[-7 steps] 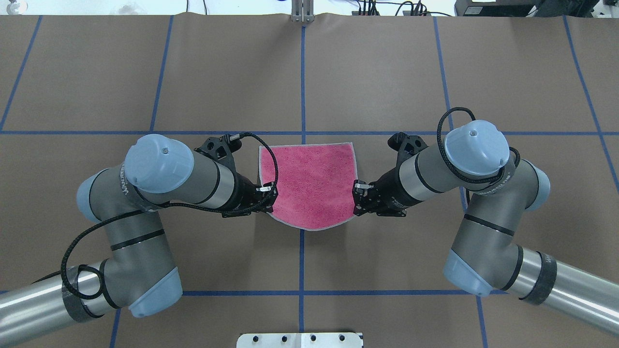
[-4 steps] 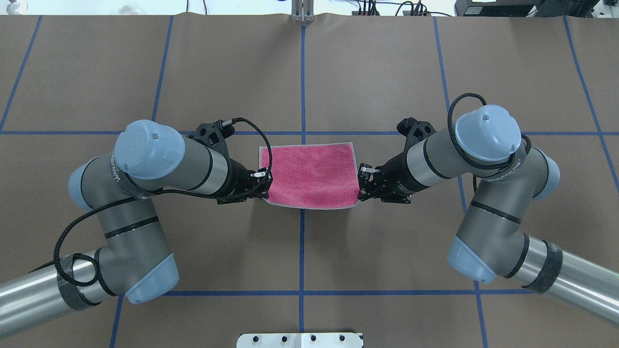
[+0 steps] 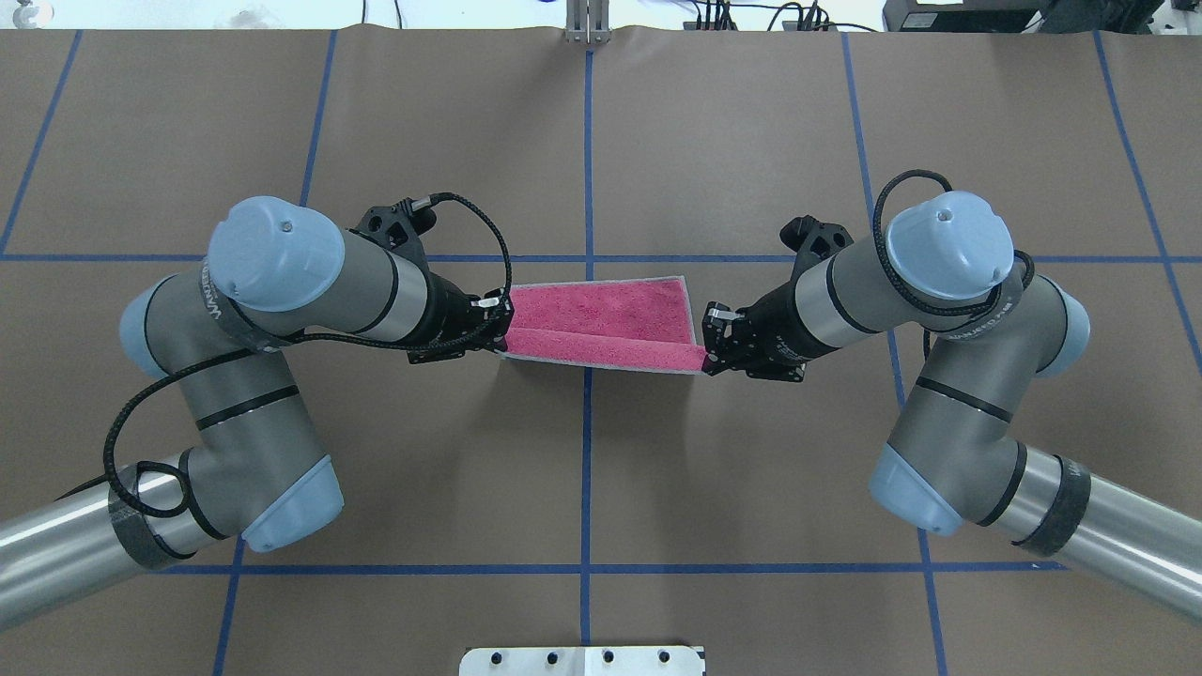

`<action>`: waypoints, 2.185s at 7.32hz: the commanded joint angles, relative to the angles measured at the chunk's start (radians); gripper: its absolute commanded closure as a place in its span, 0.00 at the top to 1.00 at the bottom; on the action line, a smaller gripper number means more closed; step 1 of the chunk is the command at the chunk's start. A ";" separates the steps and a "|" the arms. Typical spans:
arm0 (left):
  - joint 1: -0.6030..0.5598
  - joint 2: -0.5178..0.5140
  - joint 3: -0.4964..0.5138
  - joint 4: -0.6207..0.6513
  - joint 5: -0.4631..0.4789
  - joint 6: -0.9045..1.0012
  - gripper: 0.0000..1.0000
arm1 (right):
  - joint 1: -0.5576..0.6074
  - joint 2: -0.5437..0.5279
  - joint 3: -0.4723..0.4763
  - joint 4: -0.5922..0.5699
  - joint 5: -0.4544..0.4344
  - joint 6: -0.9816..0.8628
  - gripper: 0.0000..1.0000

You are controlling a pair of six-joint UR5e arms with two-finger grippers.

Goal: Fold towel twice with both arms
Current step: 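Lift the near towel edge with both grippers and fold it away from the robot, then lower the folded edge onto the far half with both grippers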

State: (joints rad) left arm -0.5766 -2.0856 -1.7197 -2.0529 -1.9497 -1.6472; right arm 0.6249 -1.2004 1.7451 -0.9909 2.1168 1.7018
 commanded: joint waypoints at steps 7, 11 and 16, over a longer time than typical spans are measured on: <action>-0.028 -0.076 0.159 -0.073 0.000 -0.020 0.00 | 0.033 0.125 -0.166 0.003 -0.047 -0.002 0.00; -0.045 -0.076 0.207 -0.122 0.000 -0.022 0.00 | 0.033 0.131 -0.196 0.023 -0.078 -0.002 0.00; -0.042 -0.100 0.224 -0.125 0.000 -0.060 0.00 | 0.032 0.140 -0.236 0.080 -0.081 -0.002 0.00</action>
State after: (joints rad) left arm -0.6207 -2.1754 -1.4979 -2.1779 -1.9497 -1.6784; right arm 0.6572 -1.0669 1.5104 -0.9129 2.0357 1.6996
